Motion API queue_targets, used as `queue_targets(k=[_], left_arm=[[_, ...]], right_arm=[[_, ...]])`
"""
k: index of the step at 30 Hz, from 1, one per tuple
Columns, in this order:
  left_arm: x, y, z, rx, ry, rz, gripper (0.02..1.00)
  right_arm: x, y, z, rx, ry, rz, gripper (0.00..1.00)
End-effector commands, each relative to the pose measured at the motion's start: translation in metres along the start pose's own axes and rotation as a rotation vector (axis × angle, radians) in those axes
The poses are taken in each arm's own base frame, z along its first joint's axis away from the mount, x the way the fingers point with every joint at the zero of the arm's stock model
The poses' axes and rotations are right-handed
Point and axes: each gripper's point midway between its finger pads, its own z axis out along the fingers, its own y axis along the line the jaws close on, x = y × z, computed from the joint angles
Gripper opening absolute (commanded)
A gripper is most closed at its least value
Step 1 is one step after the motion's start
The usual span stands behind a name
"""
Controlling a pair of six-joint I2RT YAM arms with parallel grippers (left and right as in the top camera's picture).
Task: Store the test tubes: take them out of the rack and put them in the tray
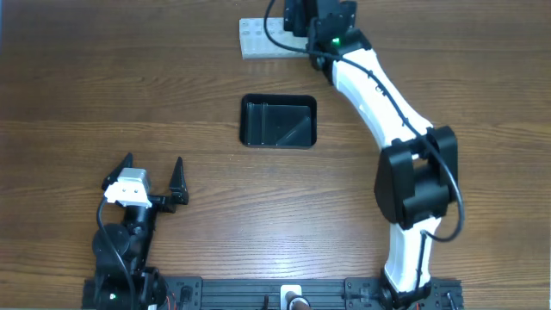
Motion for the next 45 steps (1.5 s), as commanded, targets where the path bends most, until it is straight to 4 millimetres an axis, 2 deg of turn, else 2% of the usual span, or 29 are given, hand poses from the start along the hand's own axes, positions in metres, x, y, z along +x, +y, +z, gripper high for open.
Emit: queue_targets(k=[1, 6, 10, 19, 35, 45], left_arm=[[0.002, -0.002, 0.000, 0.014, 0.002, -0.014, 1.000], [0.002, -0.002, 0.000, 0.014, 0.003, -0.015, 1.000], [0.002, -0.002, 0.000, 0.014, 0.002, -0.014, 1.000], [0.002, -0.002, 0.000, 0.014, 0.003, -0.014, 0.998], [0.002, -0.002, 0.000, 0.014, 0.002, -0.015, 0.998], [0.002, -0.002, 0.000, 0.014, 0.002, -0.015, 1.000]], right_arm=[[0.026, 0.009, 0.029, -0.022, 0.028, -0.068, 0.974], [0.037, 0.012, 0.043, -0.026, 0.030, -0.068, 0.967], [0.041, 0.012, 0.048, -0.026, 0.030, -0.068, 0.921], [0.053, 0.013, 0.056, -0.022, 0.052, -0.084, 0.728], [0.053, 0.015, 0.058, -0.026, 0.044, -0.083, 0.240], [0.051, 0.026, 0.055, -0.045, 0.024, -0.085, 0.130]])
